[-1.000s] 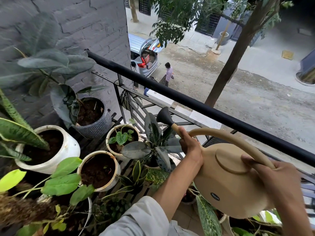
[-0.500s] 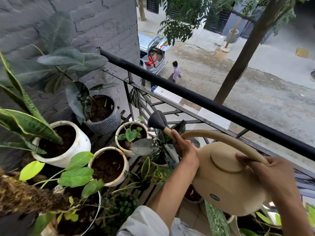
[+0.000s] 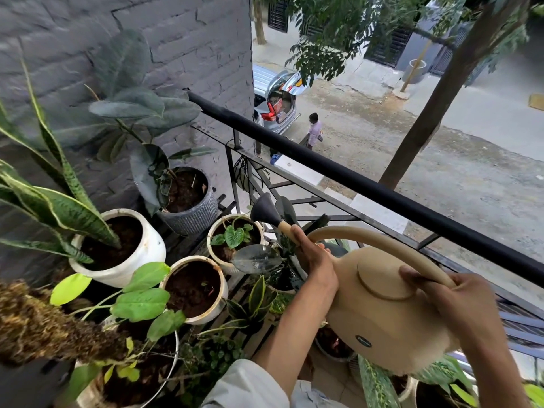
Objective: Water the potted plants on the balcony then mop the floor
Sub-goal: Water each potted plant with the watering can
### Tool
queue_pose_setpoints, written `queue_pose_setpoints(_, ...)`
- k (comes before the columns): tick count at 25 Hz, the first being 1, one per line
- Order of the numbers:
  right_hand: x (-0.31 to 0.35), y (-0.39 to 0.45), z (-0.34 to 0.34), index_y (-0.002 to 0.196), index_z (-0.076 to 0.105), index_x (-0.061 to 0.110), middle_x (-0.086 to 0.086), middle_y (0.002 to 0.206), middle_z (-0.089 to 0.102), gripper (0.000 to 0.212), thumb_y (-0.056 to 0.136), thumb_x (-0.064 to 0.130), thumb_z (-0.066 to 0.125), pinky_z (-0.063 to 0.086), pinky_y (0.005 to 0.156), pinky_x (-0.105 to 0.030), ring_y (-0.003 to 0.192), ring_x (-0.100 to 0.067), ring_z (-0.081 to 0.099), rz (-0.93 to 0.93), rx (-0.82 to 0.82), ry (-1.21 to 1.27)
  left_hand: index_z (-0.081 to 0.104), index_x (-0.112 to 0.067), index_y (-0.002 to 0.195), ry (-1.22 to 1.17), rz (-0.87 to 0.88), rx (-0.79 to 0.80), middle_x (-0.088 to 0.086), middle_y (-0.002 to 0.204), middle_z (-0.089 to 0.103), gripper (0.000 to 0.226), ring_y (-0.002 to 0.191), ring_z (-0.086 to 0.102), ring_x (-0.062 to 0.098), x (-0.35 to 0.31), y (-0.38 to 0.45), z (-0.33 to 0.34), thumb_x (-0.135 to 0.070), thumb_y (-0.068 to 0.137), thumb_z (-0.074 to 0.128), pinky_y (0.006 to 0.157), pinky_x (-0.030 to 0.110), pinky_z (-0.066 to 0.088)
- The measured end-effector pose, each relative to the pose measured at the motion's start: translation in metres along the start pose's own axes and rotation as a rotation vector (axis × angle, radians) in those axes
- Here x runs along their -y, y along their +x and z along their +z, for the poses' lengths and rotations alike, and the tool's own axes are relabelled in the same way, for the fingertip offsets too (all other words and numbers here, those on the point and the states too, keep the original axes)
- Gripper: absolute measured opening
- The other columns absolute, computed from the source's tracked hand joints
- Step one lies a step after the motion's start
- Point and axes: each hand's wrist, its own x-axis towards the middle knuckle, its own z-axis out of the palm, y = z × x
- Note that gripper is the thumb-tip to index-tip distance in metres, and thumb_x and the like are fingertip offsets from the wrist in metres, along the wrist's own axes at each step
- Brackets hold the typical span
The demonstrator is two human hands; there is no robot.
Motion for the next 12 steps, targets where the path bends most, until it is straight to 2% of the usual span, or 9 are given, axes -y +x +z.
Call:
queue_pose_setpoints(1, -0.002, 0.001, -0.002, 0.061, 0.077, 0.015, -0.016, 0.059, 0.068, 0.038, 0.073, 0.05, 0.085, 0.042, 0.058, -0.039, 0.067, -0.041, 0.064, 0.016, -0.005, -0.002, 0.063, -0.016, 0.092, 0.001, -0.011, 0.022, 0.002, 0.079, 0.058, 0.109, 0.072, 0.059, 0.019, 0.002, 0.001, 0.002, -0.105, 0.031, 0.044, 0.072, 0.031, 0.049)
queue_pose_setpoints(3, -0.007, 0.003, -0.007, 0.056, 0.076, 0.012, -0.019, 0.058, 0.067, 0.044, 0.072, 0.052, 0.086, 0.039, 0.057, -0.037, 0.063, -0.039, 0.061, 0.048, -0.025, -0.01, 0.064, -0.013, 0.095, 0.027, -0.033, 0.063, 0.003, 0.079, 0.058, 0.09, 0.073, 0.059, 0.021, 0.006, 0.001, 0.006, -0.095, 0.064, 0.046, 0.074, 0.033, 0.048)
queue_pose_setpoints(4, -0.011, 0.004, -0.01, 0.054, 0.075, 0.011, -0.018, 0.057, 0.066, 0.048, 0.071, 0.054, 0.087, 0.038, 0.056, -0.036, 0.06, -0.037, 0.06, 0.055, -0.042, -0.02, 0.064, -0.011, 0.094, 0.035, -0.048, 0.076, 0.003, 0.079, 0.059, 0.086, 0.074, 0.059, 0.021, 0.009, 0.001, 0.009, -0.092, 0.07, 0.045, 0.074, 0.034, 0.048)
queue_pose_setpoints(6, -0.016, 0.007, -0.018, 0.052, 0.071, 0.01, -0.015, 0.051, 0.061, 0.051, 0.07, 0.055, 0.087, 0.036, 0.055, -0.035, 0.054, -0.031, 0.054, 0.066, -0.069, -0.042, 0.062, -0.011, 0.088, 0.052, -0.066, 0.09, 0.004, 0.079, 0.06, 0.092, 0.073, 0.06, 0.023, 0.019, 0.001, 0.016, -0.096, 0.06, 0.041, 0.069, 0.033, 0.047)
queue_pose_setpoints(8, -0.018, 0.007, -0.026, 0.052, 0.071, 0.016, -0.009, 0.046, 0.055, 0.044, 0.071, 0.052, 0.087, 0.033, 0.055, -0.033, 0.052, -0.027, 0.05, 0.068, -0.088, -0.038, 0.062, -0.011, 0.086, 0.07, -0.067, 0.092, 0.006, 0.079, 0.062, 0.097, 0.072, 0.061, 0.024, 0.027, -0.004, 0.026, -0.098, 0.05, 0.039, 0.064, 0.031, 0.046)
queue_pose_setpoints(10, -0.018, 0.007, -0.034, 0.054, 0.075, 0.028, -0.009, 0.045, 0.055, 0.033, 0.072, 0.053, 0.087, 0.033, 0.055, -0.033, 0.052, -0.027, 0.05, 0.059, -0.095, -0.022, 0.063, -0.011, 0.089, 0.07, -0.067, 0.108, 0.007, 0.081, 0.063, 0.088, 0.071, 0.06, 0.023, 0.032, -0.006, 0.037, -0.094, 0.068, 0.043, 0.062, 0.031, 0.046)
queue_pose_setpoints(12, -0.024, 0.008, -0.043, 0.06, 0.078, 0.026, -0.013, 0.049, 0.058, 0.034, 0.069, 0.058, 0.087, 0.035, 0.056, -0.034, 0.054, -0.027, 0.051, 0.064, -0.123, 0.003, 0.062, -0.013, 0.091, 0.073, -0.097, 0.132, 0.004, 0.078, 0.059, 0.076, 0.064, 0.056, 0.02, 0.038, -0.007, 0.046, -0.087, 0.078, 0.049, 0.056, 0.026, 0.046)
